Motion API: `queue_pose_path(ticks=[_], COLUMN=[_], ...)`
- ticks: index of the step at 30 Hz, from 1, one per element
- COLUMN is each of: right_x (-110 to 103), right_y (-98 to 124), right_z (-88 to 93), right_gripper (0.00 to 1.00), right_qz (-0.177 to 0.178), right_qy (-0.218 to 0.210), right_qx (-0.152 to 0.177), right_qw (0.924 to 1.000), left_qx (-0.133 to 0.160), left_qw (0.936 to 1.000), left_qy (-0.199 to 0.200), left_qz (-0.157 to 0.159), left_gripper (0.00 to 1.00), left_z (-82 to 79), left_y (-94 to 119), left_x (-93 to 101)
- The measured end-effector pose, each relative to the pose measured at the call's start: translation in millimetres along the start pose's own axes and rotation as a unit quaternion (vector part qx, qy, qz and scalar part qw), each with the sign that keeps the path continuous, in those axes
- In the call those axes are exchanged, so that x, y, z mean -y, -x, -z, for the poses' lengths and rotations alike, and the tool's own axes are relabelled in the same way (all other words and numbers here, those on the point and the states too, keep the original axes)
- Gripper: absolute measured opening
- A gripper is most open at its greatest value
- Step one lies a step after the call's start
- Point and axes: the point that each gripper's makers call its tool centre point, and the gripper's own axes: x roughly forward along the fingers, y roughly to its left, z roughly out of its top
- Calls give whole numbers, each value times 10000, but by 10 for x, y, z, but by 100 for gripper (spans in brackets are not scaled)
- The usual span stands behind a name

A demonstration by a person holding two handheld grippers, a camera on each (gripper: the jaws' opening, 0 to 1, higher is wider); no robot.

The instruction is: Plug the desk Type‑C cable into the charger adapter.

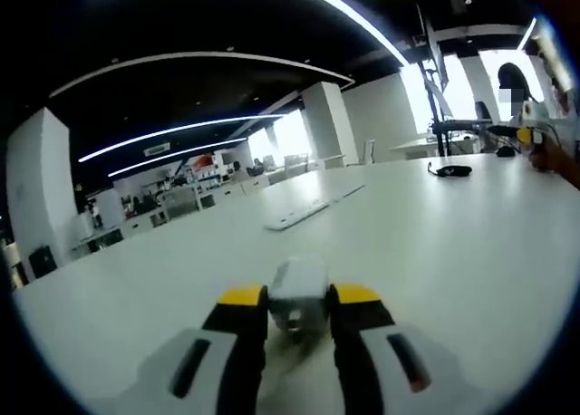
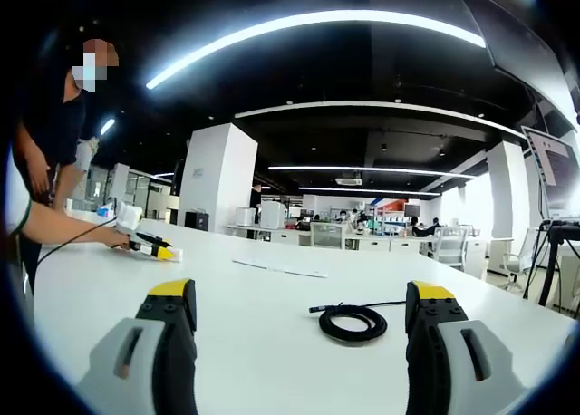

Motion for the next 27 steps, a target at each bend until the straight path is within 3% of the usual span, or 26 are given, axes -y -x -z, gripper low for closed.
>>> queue_pose_path(ticks=[20,27], right_x=[-20,-29], right_y=[13,8], right_z=[-40,-36], right_gripper=[98,98], right_qz=[-28,-34], right_qy=[1,8], right_qx=[55,49], right_qw=[10000,10000], left_qx=[-8,12], left_qw=[9984,9976], left_qy=[331,277], left_qz=[452,631], left_gripper=[25,25], left_z=[-15,-31], left_y=[145,179], left_x=[178,281])
